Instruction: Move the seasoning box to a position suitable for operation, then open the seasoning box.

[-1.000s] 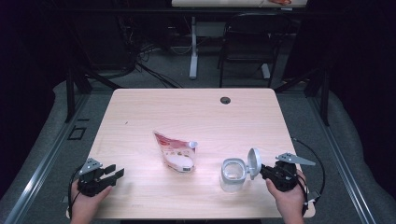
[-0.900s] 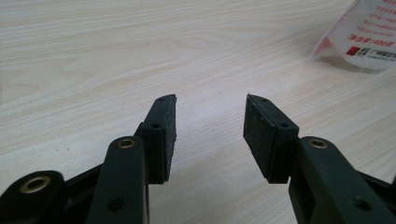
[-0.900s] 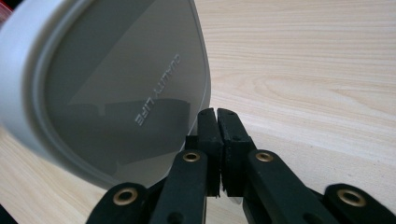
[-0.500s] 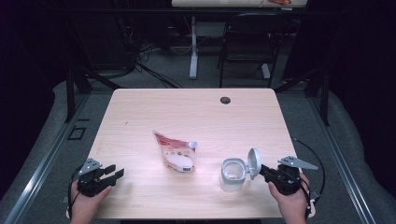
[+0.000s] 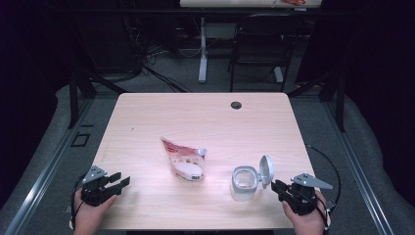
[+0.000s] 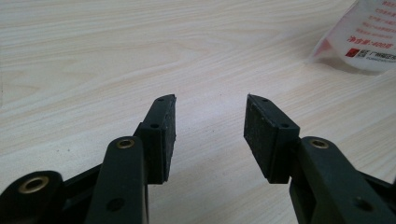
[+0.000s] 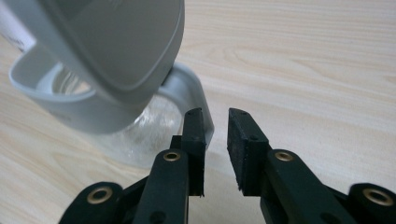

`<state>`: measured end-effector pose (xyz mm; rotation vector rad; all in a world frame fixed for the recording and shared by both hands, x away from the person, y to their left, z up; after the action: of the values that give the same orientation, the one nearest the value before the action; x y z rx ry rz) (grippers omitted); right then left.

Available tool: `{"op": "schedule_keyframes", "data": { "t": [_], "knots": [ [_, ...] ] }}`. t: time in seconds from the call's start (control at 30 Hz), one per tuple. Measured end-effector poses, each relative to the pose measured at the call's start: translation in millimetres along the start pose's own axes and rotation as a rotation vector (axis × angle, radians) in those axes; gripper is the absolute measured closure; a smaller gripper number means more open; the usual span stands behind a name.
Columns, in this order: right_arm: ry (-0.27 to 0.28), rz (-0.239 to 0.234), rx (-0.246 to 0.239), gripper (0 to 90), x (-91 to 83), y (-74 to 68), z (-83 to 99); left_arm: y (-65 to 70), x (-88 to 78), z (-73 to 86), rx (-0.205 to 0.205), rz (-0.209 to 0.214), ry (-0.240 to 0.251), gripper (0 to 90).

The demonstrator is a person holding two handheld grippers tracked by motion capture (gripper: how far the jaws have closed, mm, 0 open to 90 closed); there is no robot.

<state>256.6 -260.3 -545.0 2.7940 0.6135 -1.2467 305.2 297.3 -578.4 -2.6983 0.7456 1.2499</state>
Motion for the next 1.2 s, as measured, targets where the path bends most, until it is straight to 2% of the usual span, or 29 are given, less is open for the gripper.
{"op": "schedule_keyframes", "data": {
  "t": [0.33,0.7,0.9,0.93,1.2],
  "knots": [
    [-0.048,-0.003,-0.042,75.9,15.2,-9.0,-0.1,-0.9,4.0,-0.9,0.003,0.008,-0.002,53.9],
    [-0.031,-0.007,-0.050,81.9,20.1,-11.7,-4.9,-1.9,1.0,-0.5,0.001,0.002,0.006,53.9],
    [-0.019,-0.009,-0.032,81.3,24.3,-8.3,-8.8,-1.0,1.0,-1.9,0.000,0.000,0.008,53.9],
    [-0.025,-0.009,-0.032,81.1,25.4,-5.7,-10.4,-0.1,1.4,-2.5,0.006,0.001,-0.005,53.9],
    [-0.016,-0.034,0.002,80.2,28.7,2.9,-15.0,2.1,4.3,-4.0,0.012,-0.001,0.001,53.8]
  ]
}}
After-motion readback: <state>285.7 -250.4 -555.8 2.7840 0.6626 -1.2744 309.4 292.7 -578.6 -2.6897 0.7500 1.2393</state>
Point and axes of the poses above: each handheld gripper's, and its own axes: x roughly forward along the jaws, z roughly out of its underside, y roughly to its right, the point moved 3 cm from there along x, roughly forward along the jaws, and after that the axes turned 9 degrees about -y, right-handed, at the moved point
